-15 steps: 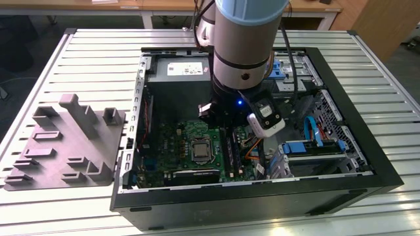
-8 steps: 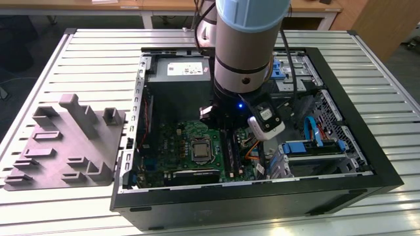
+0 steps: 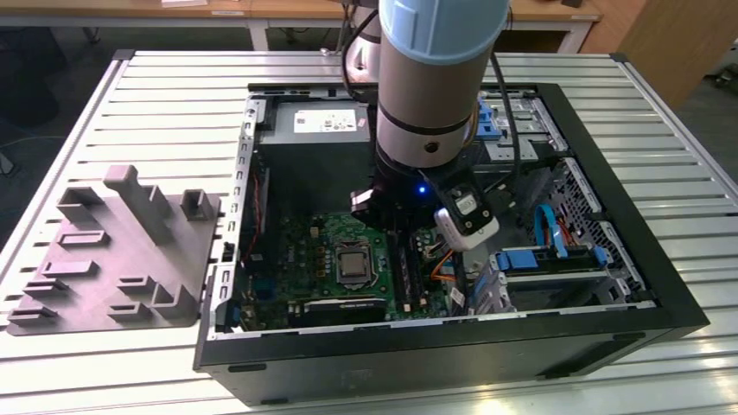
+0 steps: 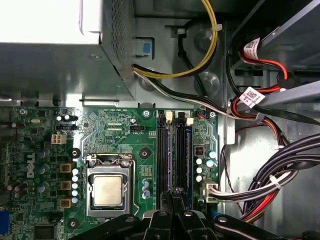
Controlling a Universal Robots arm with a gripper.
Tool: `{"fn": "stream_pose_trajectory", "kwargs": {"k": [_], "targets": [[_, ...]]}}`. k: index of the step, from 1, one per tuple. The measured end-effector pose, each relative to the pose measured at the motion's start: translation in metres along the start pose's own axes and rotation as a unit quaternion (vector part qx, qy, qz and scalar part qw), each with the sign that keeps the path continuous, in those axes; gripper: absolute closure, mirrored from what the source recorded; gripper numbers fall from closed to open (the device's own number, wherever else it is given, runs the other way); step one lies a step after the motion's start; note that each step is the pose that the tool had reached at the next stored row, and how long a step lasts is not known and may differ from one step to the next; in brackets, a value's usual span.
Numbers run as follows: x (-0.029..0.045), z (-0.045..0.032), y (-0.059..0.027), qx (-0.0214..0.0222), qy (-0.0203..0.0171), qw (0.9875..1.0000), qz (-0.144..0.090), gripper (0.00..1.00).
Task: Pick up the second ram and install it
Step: 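Insert the second ram into the second slot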
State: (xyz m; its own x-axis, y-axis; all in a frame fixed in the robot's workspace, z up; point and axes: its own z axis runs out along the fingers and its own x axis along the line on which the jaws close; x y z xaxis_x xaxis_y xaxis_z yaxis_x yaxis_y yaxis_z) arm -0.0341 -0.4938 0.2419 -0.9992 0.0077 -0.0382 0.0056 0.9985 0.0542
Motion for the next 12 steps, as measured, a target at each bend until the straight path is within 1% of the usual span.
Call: {"fn": "stream_pose_trajectory", "kwargs": {"k": [7, 12], "targets": [[0.0002, 0.0076, -0.0001, 0.0000, 0.0001, 1.0000, -0.002, 0.89], [0.0002, 0.0095, -0.0001, 0.0001, 0.0002, 1.0000, -0.003, 0.89]]}}
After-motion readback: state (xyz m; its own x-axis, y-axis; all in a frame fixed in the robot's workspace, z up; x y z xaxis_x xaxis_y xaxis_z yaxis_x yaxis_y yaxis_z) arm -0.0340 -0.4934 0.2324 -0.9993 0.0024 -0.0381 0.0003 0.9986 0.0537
